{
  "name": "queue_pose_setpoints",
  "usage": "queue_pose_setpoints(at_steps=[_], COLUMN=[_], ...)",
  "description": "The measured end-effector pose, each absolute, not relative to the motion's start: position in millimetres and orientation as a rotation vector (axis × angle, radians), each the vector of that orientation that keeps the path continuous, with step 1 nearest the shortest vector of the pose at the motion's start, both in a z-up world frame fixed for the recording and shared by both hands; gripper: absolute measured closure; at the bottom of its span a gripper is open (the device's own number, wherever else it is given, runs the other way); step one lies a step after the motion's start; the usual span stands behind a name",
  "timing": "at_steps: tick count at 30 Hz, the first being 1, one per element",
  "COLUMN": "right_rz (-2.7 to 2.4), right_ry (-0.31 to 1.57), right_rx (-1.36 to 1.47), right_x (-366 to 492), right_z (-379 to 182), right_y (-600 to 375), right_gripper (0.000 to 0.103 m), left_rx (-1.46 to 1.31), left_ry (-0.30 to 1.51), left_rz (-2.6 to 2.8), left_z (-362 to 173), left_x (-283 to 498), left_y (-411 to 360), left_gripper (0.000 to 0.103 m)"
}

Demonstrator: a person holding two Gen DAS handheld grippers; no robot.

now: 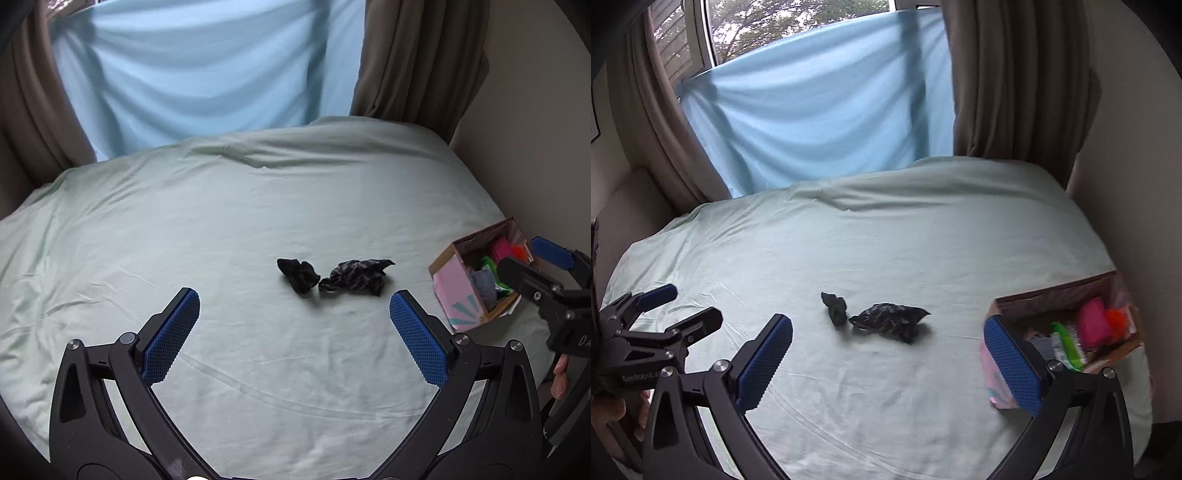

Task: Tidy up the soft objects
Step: 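Withdraw both tools from the box toward the black scrunchie and cloth, then grasp the black scrunchie with the left tool while the right tool grasps the patterned cloth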

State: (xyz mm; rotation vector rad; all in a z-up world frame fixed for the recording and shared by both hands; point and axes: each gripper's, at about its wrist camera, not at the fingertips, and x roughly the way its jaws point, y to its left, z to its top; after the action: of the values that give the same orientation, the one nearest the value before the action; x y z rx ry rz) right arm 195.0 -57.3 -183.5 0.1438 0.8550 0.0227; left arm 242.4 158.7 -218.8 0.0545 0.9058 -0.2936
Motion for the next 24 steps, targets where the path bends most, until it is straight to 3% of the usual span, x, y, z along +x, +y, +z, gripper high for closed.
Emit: queue_pose_setpoints(at_steps=[15,24], right_rz=[0.101,0.157], right_ry=[0.942,0.964], right_rx=[0.084,-0.037], right_x=[287,331], right_z=[-368,-425], right_y=[-45,-29], right_gripper=[0.000,0.000], left_rx=[0.042,0.019], left_ry=[1.018,1.108], left_rz=[-0.464,-0.515], left_z=[-376,-446], left_x=[354,395], left_y=[132,112], left_gripper=[0.002,0.013])
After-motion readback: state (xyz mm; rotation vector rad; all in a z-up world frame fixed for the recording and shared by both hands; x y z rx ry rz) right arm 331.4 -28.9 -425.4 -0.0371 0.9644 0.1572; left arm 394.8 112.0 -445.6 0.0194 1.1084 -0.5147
